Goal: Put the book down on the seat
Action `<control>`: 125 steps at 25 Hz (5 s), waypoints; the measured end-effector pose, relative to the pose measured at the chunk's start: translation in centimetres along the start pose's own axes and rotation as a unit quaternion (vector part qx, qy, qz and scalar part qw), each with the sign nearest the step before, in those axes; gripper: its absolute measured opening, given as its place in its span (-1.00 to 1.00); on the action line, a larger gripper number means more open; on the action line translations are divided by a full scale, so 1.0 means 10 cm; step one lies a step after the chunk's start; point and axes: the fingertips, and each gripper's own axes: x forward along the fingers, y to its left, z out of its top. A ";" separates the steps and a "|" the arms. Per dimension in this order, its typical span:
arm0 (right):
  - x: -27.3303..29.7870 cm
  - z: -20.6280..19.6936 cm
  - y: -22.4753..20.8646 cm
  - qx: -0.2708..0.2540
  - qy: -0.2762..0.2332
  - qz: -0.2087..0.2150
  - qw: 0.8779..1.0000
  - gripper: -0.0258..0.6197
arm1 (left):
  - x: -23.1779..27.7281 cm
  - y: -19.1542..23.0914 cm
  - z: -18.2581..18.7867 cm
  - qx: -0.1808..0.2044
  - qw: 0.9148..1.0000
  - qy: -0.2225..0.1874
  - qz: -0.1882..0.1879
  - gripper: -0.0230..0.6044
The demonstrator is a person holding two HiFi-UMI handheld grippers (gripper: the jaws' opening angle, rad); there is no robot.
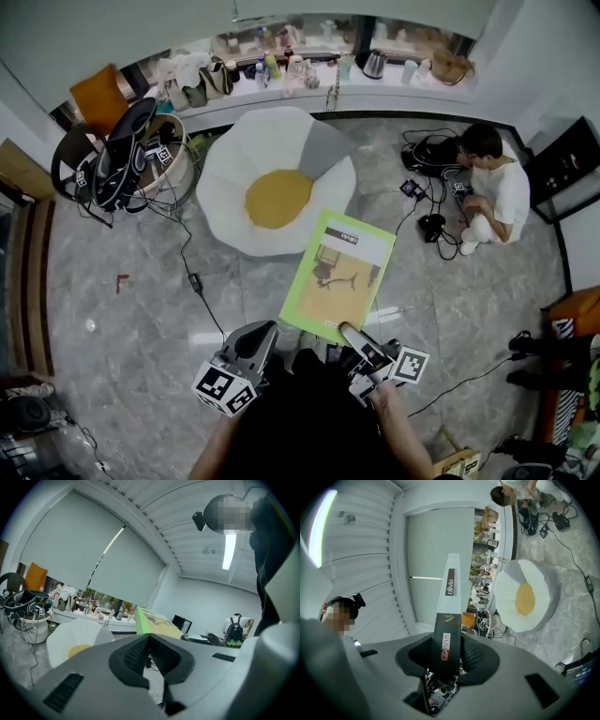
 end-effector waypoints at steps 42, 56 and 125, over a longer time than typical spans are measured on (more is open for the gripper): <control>1.72 0.08 -0.16 0.010 -0.031 -0.021 0.999 -0.45 | -0.02 1.74 0.72 0.012 1.000 -0.001 -0.013 -0.89; 2.07 -0.03 -0.18 0.003 -0.058 -0.045 0.997 -0.45 | -0.13 2.24 0.81 0.009 0.999 0.016 -0.036 -0.89; 2.84 2.20 -0.83 0.033 -0.005 -0.017 0.999 -0.45 | 2.00 2.69 1.53 0.032 0.999 0.031 0.016 -0.89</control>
